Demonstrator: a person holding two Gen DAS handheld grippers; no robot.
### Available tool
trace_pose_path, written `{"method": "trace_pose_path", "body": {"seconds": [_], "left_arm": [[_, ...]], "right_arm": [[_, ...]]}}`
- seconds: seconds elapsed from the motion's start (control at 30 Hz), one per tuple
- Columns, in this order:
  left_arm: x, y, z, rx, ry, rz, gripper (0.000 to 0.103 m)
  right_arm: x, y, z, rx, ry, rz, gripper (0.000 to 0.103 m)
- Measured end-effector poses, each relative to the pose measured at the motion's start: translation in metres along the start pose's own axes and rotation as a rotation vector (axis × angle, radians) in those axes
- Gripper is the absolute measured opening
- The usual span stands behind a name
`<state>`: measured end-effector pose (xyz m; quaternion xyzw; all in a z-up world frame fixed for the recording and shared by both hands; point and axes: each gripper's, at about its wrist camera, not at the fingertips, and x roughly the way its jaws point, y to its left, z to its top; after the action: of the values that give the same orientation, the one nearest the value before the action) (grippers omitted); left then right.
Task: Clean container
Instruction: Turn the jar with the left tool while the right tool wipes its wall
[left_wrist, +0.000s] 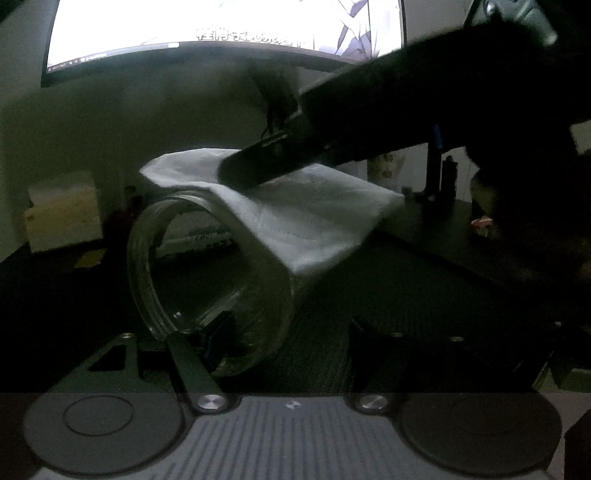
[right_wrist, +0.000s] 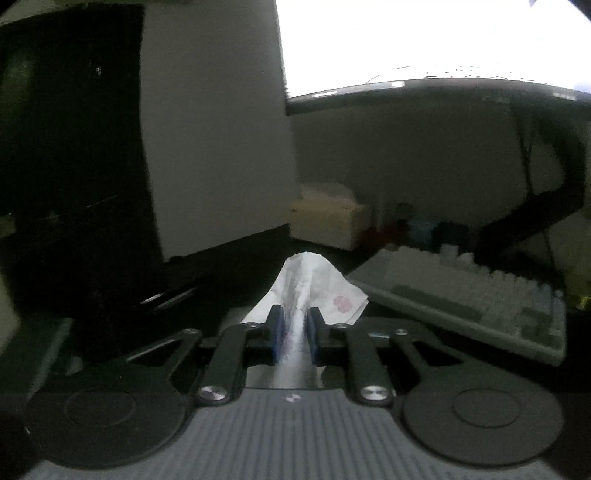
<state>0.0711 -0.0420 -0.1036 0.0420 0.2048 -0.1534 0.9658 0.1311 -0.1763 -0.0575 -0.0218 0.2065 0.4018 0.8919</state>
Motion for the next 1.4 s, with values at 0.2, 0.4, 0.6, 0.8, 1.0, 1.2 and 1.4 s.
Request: {"method": "trace_pose_path", "body": {"seconds": [0.2, 0.4, 0.6, 0.8, 1.0, 1.2, 1.4], "left_arm": [[-0.003, -0.007, 0.001, 0.012, 0.013, 0.013, 0.066], [-0.003, -0.009, 0.002, 0.033, 0.024, 0.010, 0.066], [0.000, -0.017, 0.008, 0.039, 0.056, 0.024, 0.066], [0.001, -0.041, 0.016, 0.123, 0.065, 0.133, 0.034], [0.011, -0.056, 0.029, 0.167, 0.067, 0.142, 0.016], [0.024, -0.041, 0.033, 0.086, 0.099, 0.075, 0.009], [0.025, -0.027, 0.031, 0.034, 0.087, 0.024, 0.009]], "right_arm": [[-0.018, -0.022, -0.022, 0.178, -0.045, -0.080, 0.020], [-0.028, 0.001, -0.039, 0.076, -0.104, -0.026, 0.018], [-0.038, -0.023, -0.037, 0.078, -0.215, -0.059, 0.020], [-0.060, -0.048, -0.031, 0.200, -0.213, 0.025, 0.020], [-0.060, -0.061, -0.037, 0.175, -0.142, -0.068, 0.021], [-0.071, -0.104, -0.039, 0.312, -0.101, -0.072, 0.103], [-0.058, -0.131, -0.052, 0.671, -0.058, 0.126, 0.103]]}}
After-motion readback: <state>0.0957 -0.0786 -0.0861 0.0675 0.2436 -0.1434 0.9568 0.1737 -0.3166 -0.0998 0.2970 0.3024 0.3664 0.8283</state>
